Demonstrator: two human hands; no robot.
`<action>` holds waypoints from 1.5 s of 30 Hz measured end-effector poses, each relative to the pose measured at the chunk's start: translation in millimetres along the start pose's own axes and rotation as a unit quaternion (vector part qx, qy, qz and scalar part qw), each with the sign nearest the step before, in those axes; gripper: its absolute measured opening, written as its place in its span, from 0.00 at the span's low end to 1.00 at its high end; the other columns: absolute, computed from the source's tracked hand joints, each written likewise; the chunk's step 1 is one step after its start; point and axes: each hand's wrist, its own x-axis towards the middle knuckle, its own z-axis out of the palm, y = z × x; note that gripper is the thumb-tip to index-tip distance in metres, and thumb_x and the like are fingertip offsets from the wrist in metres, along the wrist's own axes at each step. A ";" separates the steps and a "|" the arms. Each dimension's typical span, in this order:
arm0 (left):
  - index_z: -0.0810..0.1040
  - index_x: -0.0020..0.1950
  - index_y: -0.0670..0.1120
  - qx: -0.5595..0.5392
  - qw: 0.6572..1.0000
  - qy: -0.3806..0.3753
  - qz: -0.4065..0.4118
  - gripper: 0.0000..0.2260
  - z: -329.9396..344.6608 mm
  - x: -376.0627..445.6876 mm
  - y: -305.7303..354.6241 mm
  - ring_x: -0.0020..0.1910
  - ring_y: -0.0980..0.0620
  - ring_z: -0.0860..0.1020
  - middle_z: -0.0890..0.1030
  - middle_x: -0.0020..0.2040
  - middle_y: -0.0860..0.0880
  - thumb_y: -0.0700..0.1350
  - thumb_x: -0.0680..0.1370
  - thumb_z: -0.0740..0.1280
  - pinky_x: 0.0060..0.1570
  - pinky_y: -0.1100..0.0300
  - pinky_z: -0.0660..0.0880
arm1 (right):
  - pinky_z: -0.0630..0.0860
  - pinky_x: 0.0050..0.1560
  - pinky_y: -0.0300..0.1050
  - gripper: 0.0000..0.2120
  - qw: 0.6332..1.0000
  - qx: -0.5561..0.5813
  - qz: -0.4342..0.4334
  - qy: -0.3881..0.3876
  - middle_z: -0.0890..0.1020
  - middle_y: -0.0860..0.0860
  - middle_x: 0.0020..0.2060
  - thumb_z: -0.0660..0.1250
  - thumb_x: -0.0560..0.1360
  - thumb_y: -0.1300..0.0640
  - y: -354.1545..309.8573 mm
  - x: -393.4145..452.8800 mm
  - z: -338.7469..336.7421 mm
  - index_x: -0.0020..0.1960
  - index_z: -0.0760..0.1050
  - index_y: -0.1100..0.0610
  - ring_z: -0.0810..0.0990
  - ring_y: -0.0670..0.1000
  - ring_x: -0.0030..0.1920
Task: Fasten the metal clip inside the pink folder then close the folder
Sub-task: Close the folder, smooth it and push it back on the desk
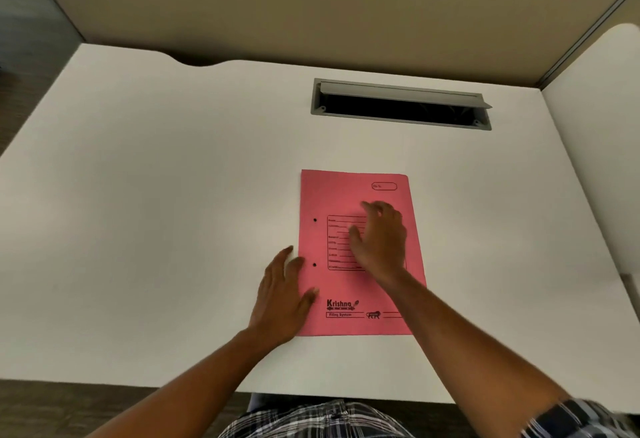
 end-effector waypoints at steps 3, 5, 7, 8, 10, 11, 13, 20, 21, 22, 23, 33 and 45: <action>0.61 0.76 0.45 -0.084 0.986 0.080 -0.121 0.29 1.2 14.1 21.4 0.73 0.43 0.63 0.64 0.75 0.44 0.53 0.79 0.67 0.70 0.45 0.66 | 0.72 0.68 0.62 0.33 0.991 -0.016 0.135 -0.002 0.70 0.57 0.74 0.70 0.75 0.42 21.6 -22.7 -2.3 0.75 0.66 0.53 0.67 0.62 0.74; 0.61 0.77 0.44 -0.156 0.969 0.090 -0.171 0.29 1.3 25.0 34.6 0.71 0.43 0.66 0.68 0.73 0.44 0.50 0.79 0.67 0.70 0.44 0.67 | 0.72 0.68 0.62 0.36 0.986 -0.017 0.165 -0.017 0.69 0.59 0.74 0.71 0.74 0.40 31.0 -33.4 -0.8 0.75 0.64 0.54 0.66 0.63 0.73; 0.62 0.77 0.44 -0.227 0.946 0.089 -0.213 0.28 -0.4 35.1 43.9 0.67 0.43 0.71 0.72 0.70 0.44 0.48 0.80 0.66 0.67 0.42 0.71 | 0.72 0.68 0.62 0.38 0.987 -0.015 0.157 -0.018 0.68 0.59 0.74 0.71 0.74 0.39 37.3 -39.2 0.9 0.76 0.63 0.54 0.66 0.62 0.73; 0.63 0.76 0.43 -0.257 0.933 0.089 -0.236 0.27 -3.0 39.4 46.5 0.64 0.44 0.75 0.74 0.69 0.44 0.48 0.80 0.66 0.65 0.44 0.73 | 0.73 0.67 0.61 0.38 0.988 -0.009 0.154 -0.016 0.68 0.58 0.74 0.71 0.74 0.39 39.2 -40.0 1.5 0.77 0.63 0.54 0.66 0.61 0.73; 0.66 0.74 0.42 -0.306 0.906 0.081 -0.282 0.25 -10.7 47.4 50.0 0.51 0.51 0.80 0.77 0.66 0.47 0.48 0.80 0.67 0.58 0.51 0.75 | 0.73 0.66 0.60 0.38 0.988 0.005 0.153 -0.012 0.67 0.58 0.73 0.72 0.74 0.39 43.0 -40.1 1.4 0.77 0.63 0.53 0.66 0.60 0.73; 0.69 0.72 0.43 -0.323 0.895 0.069 -0.299 0.22 -14.5 52.1 49.9 0.46 0.55 0.80 0.79 0.62 0.48 0.48 0.80 0.67 0.55 0.54 0.75 | 0.74 0.66 0.59 0.38 0.989 0.009 0.150 -0.011 0.67 0.58 0.73 0.72 0.74 0.39 44.2 -39.6 1.5 0.77 0.64 0.53 0.66 0.60 0.72; 0.79 0.58 0.43 -0.347 0.885 0.027 -0.310 0.11 -20.6 61.0 49.7 0.42 0.51 0.82 0.84 0.54 0.48 0.48 0.80 0.65 0.55 0.51 0.78 | 0.74 0.66 0.59 0.37 0.989 0.014 0.144 -0.011 0.67 0.57 0.73 0.72 0.74 0.39 46.5 -39.3 1.1 0.76 0.64 0.53 0.67 0.60 0.72; 0.81 0.50 0.46 -0.322 0.904 0.018 -0.280 0.07 -18.8 59.6 45.1 0.47 0.45 0.82 0.84 0.47 0.46 0.46 0.81 0.64 0.53 0.47 0.80 | 0.74 0.67 0.59 0.37 0.990 0.040 0.136 -0.012 0.67 0.56 0.73 0.72 0.73 0.38 49.4 -39.7 0.0 0.76 0.66 0.53 0.68 0.59 0.72; 0.81 0.51 0.45 -0.339 0.897 0.014 -0.284 0.07 -19.2 59.3 43.2 0.47 0.44 0.83 0.85 0.48 0.46 0.46 0.81 0.64 0.54 0.46 0.80 | 0.74 0.67 0.58 0.37 0.990 0.050 0.134 -0.012 0.67 0.55 0.72 0.73 0.73 0.38 49.8 -39.1 -1.0 0.76 0.66 0.53 0.68 0.59 0.71; 0.81 0.53 0.44 -0.358 0.886 0.010 -0.294 0.08 -19.0 59.0 40.8 0.48 0.44 0.83 0.85 0.49 0.45 0.45 0.81 0.63 0.54 0.45 0.80 | 0.74 0.67 0.58 0.36 0.990 0.054 0.132 -0.011 0.68 0.55 0.72 0.73 0.73 0.38 50.3 -38.8 -1.7 0.75 0.67 0.53 0.68 0.59 0.71; 0.81 0.54 0.43 -0.375 0.876 0.007 -0.303 0.08 -19.3 58.4 38.0 0.48 0.43 0.83 0.85 0.50 0.44 0.44 0.81 0.63 0.54 0.45 0.80 | 0.74 0.67 0.58 0.35 0.990 0.053 0.132 -0.008 0.69 0.55 0.72 0.72 0.74 0.38 50.7 -39.0 -2.2 0.75 0.68 0.53 0.67 0.59 0.71; 0.80 0.59 0.41 -0.461 0.833 -0.008 -0.306 0.10 -60.0 52.7 -1.6 0.52 0.39 0.82 0.84 0.53 0.41 0.42 0.84 0.60 0.55 0.42 0.79 | 0.76 0.68 0.55 0.36 0.946 0.237 0.219 -0.037 0.77 0.55 0.69 0.72 0.76 0.40 33.4 -27.4 -8.2 0.76 0.68 0.57 0.79 0.59 0.66; 0.82 0.53 0.43 -0.413 0.864 0.045 -0.284 0.09 -119.5 81.9 -52.1 0.45 0.43 0.84 0.86 0.46 0.44 0.43 0.82 0.63 0.44 0.51 0.80 | 0.84 0.48 0.50 0.10 0.820 0.503 0.248 -0.116 0.89 0.55 0.50 0.74 0.77 0.61 -21.0 2.4 -8.5 0.59 0.84 0.60 0.88 0.57 0.47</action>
